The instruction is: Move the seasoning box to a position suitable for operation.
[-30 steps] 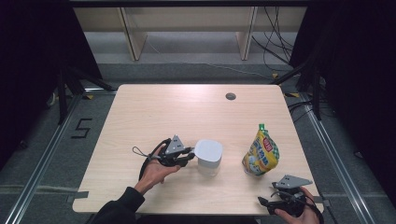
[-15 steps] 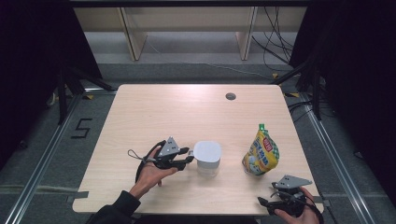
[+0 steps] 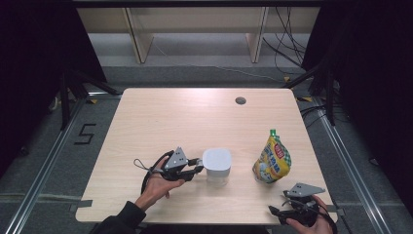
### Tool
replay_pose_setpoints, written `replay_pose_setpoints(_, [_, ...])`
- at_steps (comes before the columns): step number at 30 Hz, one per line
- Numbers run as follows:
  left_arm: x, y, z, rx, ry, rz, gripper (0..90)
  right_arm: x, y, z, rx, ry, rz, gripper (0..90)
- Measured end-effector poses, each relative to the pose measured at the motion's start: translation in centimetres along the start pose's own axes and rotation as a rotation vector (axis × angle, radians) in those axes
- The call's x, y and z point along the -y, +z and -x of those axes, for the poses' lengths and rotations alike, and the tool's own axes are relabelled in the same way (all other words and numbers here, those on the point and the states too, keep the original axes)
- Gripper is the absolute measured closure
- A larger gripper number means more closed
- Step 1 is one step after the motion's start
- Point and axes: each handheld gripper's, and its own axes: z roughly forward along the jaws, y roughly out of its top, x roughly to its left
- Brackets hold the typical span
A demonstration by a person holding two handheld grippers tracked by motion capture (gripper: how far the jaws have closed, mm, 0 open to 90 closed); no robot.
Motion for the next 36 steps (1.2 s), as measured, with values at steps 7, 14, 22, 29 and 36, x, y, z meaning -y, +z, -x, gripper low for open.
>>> replay_pose_setpoints(7, [0.6,-0.6,0.8,0.01,0.019,0.03,68.5,0.0,0.0,0.0,0.002,-0.002,0.003,20.6])
replay_pose_setpoints(14, [1.0,-1.1,1.3,0.033,-0.001,0.037,68.4,0.0,0.0,0.1,0.004,-0.014,0.005,20.6])
replay_pose_setpoints(22, [1.3,-1.8,1.6,0.062,0.024,0.03,68.4,0.0,0.1,0.1,0.004,-0.013,0.011,20.6])
replay_pose_setpoints(29, [1.7,-2.5,1.8,0.103,0.044,0.034,68.3,0.0,0.0,0.0,0.004,-0.014,0.005,20.6])
replay_pose_setpoints(36, [1.7,-2.8,2.4,0.135,0.054,0.043,68.4,0.0,0.0,0.0,0.005,-0.015,0.007,20.6])
